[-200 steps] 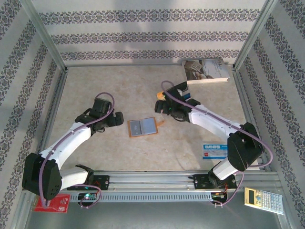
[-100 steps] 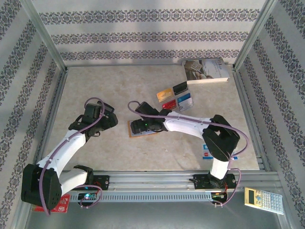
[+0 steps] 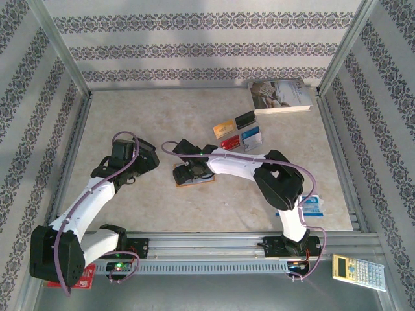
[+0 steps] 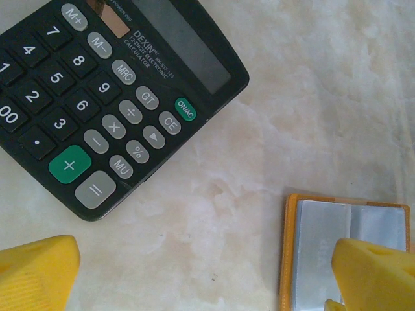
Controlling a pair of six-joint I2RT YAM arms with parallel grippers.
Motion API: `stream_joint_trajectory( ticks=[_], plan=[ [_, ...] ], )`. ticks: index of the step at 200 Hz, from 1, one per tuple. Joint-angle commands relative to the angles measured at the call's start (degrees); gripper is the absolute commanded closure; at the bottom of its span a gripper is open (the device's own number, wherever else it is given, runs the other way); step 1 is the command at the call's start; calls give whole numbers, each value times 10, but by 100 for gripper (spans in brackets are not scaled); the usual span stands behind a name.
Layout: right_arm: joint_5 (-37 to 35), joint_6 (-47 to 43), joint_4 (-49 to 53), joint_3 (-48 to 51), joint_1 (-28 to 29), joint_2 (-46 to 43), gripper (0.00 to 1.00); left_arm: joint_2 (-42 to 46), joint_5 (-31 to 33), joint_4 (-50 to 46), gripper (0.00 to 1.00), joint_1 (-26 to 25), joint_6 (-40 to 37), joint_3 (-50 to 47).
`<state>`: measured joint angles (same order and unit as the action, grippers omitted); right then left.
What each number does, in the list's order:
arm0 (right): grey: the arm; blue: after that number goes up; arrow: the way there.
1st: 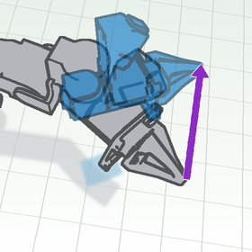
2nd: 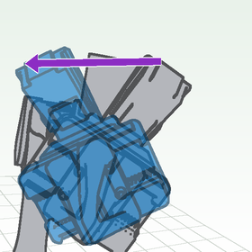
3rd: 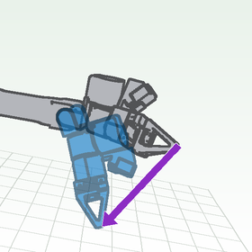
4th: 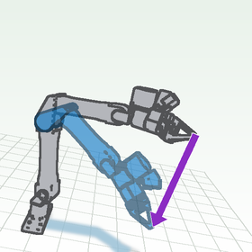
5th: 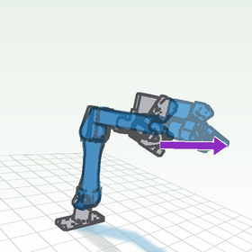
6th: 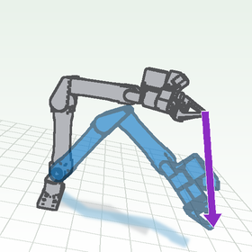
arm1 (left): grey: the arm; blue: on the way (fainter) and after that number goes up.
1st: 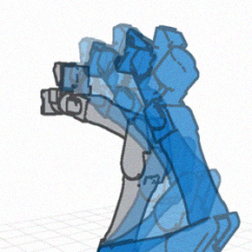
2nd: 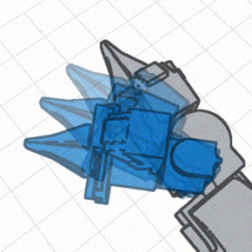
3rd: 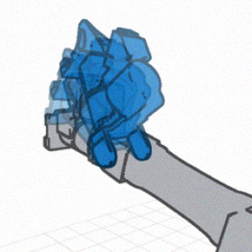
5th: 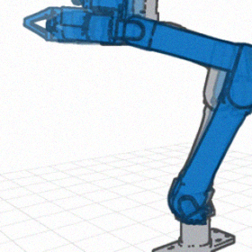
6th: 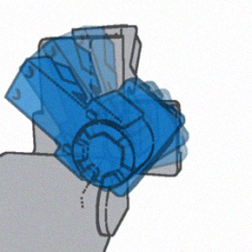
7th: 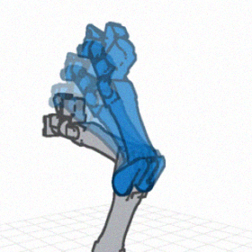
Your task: Take the credit cards out of the card holder
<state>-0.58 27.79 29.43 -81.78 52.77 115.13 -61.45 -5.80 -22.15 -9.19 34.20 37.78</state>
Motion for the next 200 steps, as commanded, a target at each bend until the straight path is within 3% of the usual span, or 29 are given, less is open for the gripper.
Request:
stream_joint_trajectory(
  ticks=[1, 54, 110, 158, 200],
  plan=[
    [-17, -11, 37, -21, 6, 21, 16, -2, 1, 19, 0, 9, 2, -7],
    [-33, 11, 69, -29, -3, 61, 13, -16, -38, 39, 0, 9, -16, -10],
    [-49, 33, 67, 4, -17, 74, 18, -48, -81, 44, 3, 9, -26, -2],
    [-57, 52, 54, 35, -28, 66, 30, -89, -129, 56, 14, 7, -25, 4],
    [-57, 66, 21, 61, -34, 44, 40, -129, -185, 78, 30, -8, 3, 13]
  ],
)
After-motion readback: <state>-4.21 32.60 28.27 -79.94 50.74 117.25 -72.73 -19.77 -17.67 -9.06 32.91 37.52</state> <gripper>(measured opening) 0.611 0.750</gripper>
